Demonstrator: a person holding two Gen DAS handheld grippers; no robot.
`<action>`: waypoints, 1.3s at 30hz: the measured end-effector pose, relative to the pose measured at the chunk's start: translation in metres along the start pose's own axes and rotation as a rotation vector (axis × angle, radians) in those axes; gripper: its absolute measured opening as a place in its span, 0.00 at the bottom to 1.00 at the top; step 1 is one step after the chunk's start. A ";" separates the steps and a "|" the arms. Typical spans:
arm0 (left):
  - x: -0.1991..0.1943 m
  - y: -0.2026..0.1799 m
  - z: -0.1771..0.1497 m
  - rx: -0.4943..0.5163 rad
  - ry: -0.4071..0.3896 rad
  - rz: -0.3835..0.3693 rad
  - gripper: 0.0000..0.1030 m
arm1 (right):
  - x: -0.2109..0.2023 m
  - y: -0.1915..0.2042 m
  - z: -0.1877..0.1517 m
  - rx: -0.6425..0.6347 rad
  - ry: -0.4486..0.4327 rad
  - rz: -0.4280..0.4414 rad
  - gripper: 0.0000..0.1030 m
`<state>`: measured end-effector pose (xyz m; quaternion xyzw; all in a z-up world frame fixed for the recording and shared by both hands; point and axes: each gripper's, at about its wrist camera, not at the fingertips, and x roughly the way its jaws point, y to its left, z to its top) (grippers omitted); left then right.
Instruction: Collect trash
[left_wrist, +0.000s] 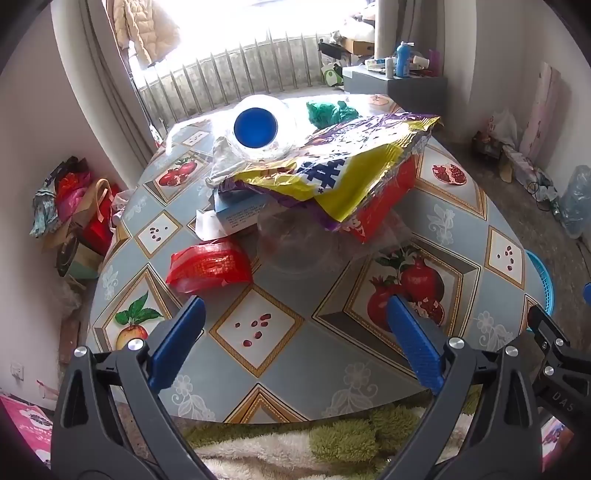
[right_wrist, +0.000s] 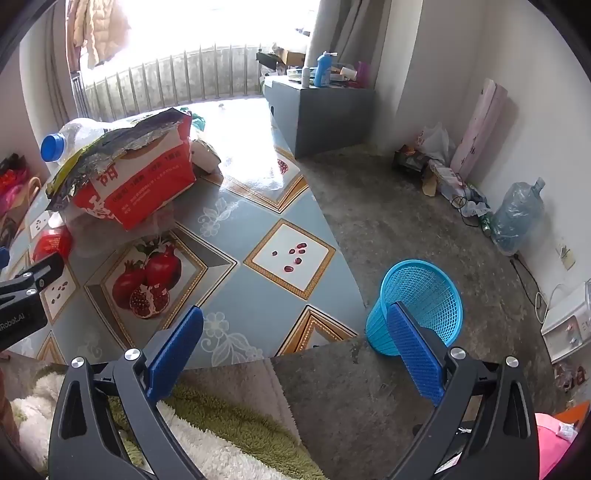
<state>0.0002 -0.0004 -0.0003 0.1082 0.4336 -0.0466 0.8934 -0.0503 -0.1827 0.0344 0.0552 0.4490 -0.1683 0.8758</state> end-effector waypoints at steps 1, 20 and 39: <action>0.000 0.000 0.000 -0.002 -0.001 -0.001 0.91 | 0.000 0.000 0.000 0.001 -0.001 0.002 0.94; 0.000 0.000 0.000 -0.002 0.003 -0.006 0.91 | -0.001 0.000 0.000 -0.003 -0.001 -0.005 0.94; 0.000 0.001 0.000 -0.004 0.003 -0.008 0.91 | -0.002 0.001 0.000 -0.007 -0.002 -0.009 0.94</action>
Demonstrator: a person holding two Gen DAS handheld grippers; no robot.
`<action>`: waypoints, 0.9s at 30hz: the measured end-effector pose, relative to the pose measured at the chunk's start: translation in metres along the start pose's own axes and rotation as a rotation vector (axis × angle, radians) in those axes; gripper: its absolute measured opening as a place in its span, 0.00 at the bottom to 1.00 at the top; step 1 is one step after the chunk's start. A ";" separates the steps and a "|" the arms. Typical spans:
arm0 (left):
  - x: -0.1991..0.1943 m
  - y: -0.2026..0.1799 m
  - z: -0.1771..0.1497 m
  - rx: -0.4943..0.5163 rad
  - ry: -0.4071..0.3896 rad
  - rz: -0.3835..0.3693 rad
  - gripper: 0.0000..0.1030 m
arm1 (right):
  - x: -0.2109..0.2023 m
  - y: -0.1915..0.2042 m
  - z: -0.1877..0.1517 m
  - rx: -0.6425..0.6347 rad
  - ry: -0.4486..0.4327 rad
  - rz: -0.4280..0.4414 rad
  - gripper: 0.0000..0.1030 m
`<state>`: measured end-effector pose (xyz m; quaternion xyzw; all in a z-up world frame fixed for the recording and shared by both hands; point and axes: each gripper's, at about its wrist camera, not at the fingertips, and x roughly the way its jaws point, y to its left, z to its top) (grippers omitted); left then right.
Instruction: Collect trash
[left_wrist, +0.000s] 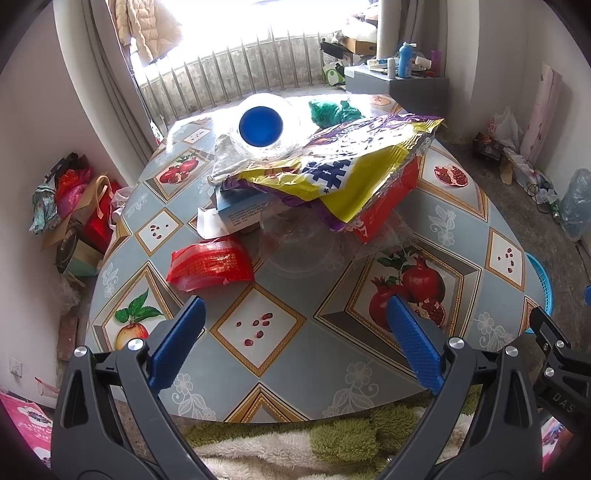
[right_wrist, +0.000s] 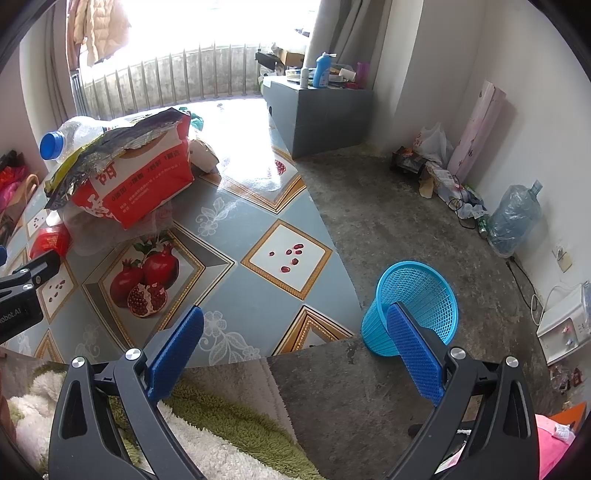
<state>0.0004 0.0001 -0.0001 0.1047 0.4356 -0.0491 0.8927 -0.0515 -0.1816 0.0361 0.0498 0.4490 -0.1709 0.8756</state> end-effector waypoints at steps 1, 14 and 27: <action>0.000 0.000 0.000 0.000 0.000 0.000 0.91 | 0.000 0.000 0.000 0.000 0.000 0.000 0.94; 0.000 0.000 0.000 -0.001 0.000 -0.002 0.91 | -0.001 0.000 0.001 -0.002 -0.001 -0.003 0.94; 0.000 0.001 0.000 -0.002 -0.001 -0.003 0.91 | -0.003 -0.002 -0.002 0.000 -0.003 -0.004 0.94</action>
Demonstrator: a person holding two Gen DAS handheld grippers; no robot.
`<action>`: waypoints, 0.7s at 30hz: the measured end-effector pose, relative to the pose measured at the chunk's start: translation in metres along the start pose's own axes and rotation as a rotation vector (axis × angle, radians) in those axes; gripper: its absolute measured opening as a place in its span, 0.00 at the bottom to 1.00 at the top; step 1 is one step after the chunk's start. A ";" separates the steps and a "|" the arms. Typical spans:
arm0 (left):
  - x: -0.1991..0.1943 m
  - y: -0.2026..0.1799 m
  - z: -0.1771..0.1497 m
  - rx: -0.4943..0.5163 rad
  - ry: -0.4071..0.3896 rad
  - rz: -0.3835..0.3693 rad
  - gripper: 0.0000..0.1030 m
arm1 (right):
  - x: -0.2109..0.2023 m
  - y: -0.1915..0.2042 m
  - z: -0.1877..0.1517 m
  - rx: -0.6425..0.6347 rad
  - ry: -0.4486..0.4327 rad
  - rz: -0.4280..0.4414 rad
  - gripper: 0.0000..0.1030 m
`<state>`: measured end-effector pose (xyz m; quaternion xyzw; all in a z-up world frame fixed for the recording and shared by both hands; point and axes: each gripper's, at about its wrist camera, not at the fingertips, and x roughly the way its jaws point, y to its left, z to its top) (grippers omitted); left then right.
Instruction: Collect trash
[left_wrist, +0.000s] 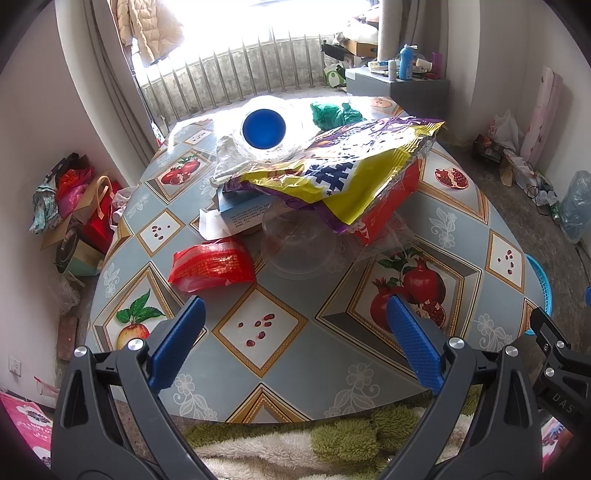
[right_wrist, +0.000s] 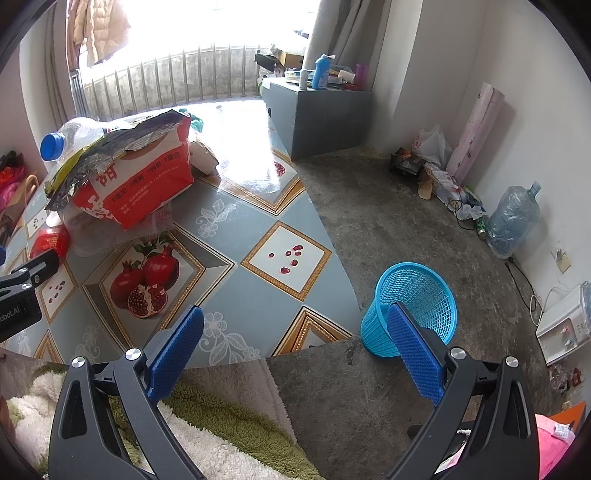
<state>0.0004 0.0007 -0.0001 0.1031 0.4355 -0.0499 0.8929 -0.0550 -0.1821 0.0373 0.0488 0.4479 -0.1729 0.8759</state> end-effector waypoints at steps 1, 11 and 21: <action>0.000 0.000 0.000 -0.001 0.000 0.000 0.91 | 0.000 0.001 0.000 -0.001 0.000 -0.001 0.94; 0.004 0.004 -0.005 0.000 -0.001 0.001 0.91 | 0.002 0.003 0.000 -0.001 -0.001 -0.001 0.94; 0.000 0.007 0.000 -0.012 -0.002 0.003 0.91 | -0.001 -0.001 0.005 0.009 -0.015 -0.008 0.94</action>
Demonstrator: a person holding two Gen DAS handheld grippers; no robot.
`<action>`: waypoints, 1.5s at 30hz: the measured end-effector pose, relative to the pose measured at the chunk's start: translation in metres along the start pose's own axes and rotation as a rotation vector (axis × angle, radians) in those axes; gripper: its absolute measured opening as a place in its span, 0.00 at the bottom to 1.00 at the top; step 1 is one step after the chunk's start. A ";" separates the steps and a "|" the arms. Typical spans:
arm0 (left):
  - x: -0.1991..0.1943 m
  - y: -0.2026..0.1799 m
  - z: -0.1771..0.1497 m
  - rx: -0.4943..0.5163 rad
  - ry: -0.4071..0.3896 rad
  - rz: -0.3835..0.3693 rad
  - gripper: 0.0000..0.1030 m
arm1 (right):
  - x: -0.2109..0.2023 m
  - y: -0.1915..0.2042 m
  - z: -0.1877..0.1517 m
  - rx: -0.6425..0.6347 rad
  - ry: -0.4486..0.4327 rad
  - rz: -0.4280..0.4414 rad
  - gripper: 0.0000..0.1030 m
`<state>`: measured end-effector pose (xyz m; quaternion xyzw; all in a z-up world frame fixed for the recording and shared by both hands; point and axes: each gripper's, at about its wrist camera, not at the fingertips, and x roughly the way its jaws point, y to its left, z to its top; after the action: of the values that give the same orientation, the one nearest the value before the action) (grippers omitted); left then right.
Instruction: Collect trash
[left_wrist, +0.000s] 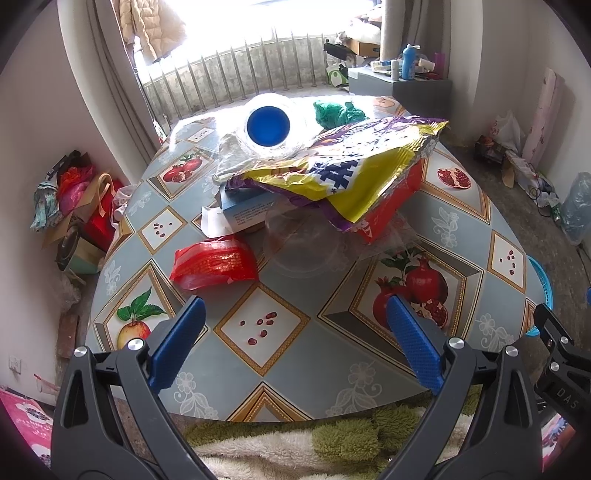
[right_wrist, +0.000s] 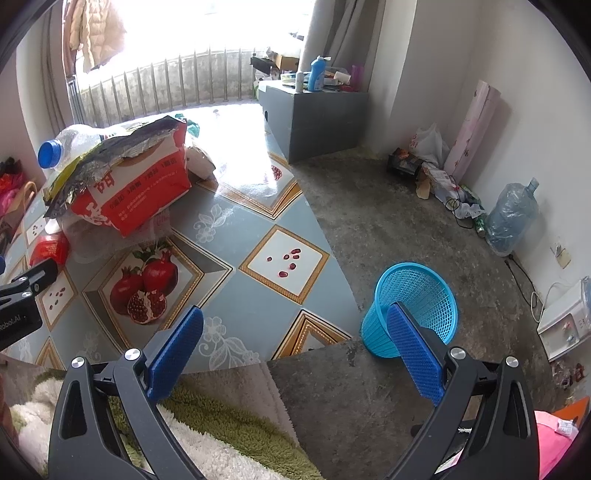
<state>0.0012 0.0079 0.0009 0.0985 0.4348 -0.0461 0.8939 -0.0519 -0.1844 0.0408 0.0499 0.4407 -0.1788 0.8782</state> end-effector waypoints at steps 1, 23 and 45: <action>0.000 0.000 0.000 -0.004 -0.003 0.000 0.91 | 0.002 0.002 0.000 0.002 0.000 -0.002 0.94; -0.006 0.092 0.110 -0.171 -0.229 -0.263 0.91 | -0.023 -0.002 0.130 -0.058 -0.386 0.239 0.94; 0.098 0.200 0.130 -0.407 -0.128 -0.453 0.87 | 0.101 0.183 0.252 -0.146 0.346 0.929 0.88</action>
<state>0.1953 0.1758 0.0295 -0.1851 0.3887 -0.1621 0.8879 0.2598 -0.1033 0.1011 0.2082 0.5225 0.2733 0.7804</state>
